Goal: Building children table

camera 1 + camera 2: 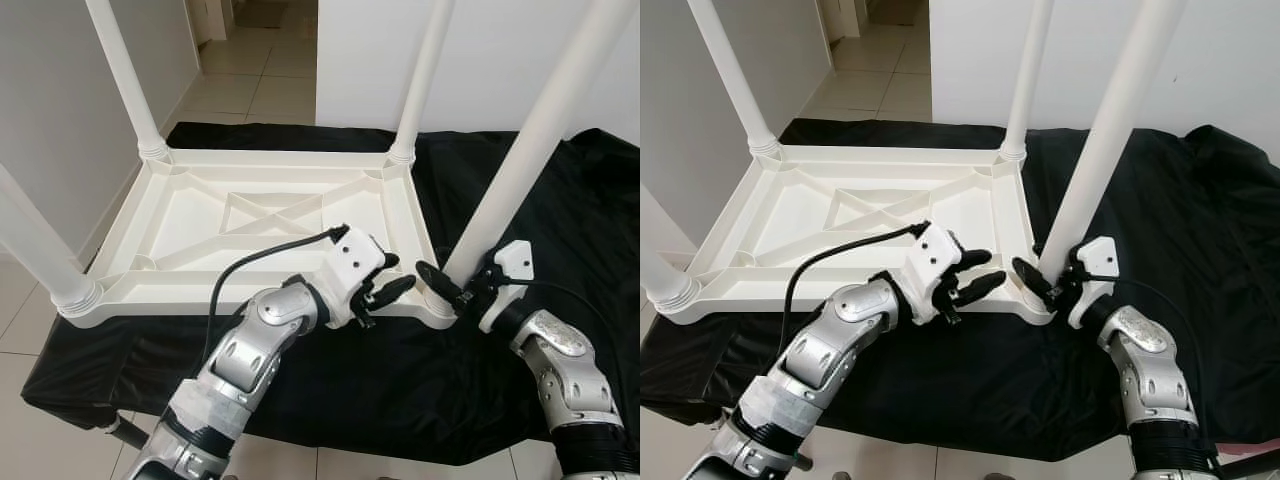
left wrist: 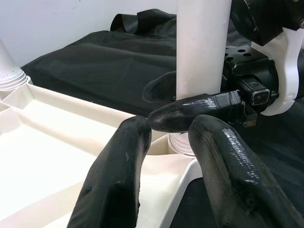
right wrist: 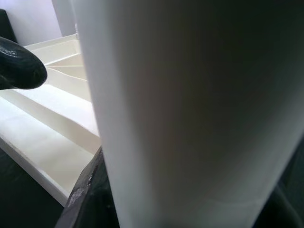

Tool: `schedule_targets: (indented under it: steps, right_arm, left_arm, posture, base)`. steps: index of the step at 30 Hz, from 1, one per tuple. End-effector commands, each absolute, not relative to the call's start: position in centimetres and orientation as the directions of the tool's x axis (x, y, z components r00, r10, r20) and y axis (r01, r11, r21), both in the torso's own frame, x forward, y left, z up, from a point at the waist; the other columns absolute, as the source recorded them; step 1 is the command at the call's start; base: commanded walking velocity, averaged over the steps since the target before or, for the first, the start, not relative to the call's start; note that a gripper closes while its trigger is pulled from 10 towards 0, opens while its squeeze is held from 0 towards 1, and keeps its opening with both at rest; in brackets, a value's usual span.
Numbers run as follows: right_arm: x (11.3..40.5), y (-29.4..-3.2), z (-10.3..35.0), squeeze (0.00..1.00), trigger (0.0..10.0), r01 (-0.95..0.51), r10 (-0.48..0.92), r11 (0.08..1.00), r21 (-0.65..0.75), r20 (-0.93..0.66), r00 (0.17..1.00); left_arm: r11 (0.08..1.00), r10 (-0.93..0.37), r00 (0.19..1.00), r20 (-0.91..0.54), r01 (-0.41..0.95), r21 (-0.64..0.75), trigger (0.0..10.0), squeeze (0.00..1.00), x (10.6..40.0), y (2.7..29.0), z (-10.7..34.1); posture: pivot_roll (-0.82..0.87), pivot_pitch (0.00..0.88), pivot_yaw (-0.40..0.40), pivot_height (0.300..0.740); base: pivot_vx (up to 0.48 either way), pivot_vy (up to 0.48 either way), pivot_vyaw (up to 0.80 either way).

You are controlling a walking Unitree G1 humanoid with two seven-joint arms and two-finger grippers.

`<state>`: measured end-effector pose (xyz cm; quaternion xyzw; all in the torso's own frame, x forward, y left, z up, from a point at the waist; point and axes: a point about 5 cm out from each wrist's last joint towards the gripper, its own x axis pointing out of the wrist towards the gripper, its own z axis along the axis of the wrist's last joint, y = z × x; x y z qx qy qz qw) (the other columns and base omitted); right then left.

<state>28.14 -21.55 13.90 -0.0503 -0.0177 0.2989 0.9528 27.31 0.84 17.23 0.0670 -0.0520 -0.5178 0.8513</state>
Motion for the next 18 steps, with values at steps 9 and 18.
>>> schedule_targets:
  steps: [9, 18]
  right_arm:
    - [27.1, -20.3, 12.5, 0.0, 10.0, -0.488, 0.488, 0.872, -0.036, -0.008, 0.873]
    - [26.9, -18.6, 11.6, 0.0, 10.0, -0.155, 0.156, 0.988, 0.012, -0.03, 0.987]
  left_arm:
    - [0.481, -0.874, 0.486, -0.003, 0.865, 0.146, 10.0, 0.0, 27.4, 1.5, 16.6]
    - [0.544, -0.832, 0.555, -0.025, 0.822, 0.169, 10.0, 0.0, 28.1, 1.9, 16.2]
  posture:
    - [-0.11, 0.0, 0.016, 0.74]
    - [-0.1, 0.0, 0.017, 0.74]
  base:
    - [0.0, 0.0, 0.0]
    - [0.0, 0.0, 0.0]
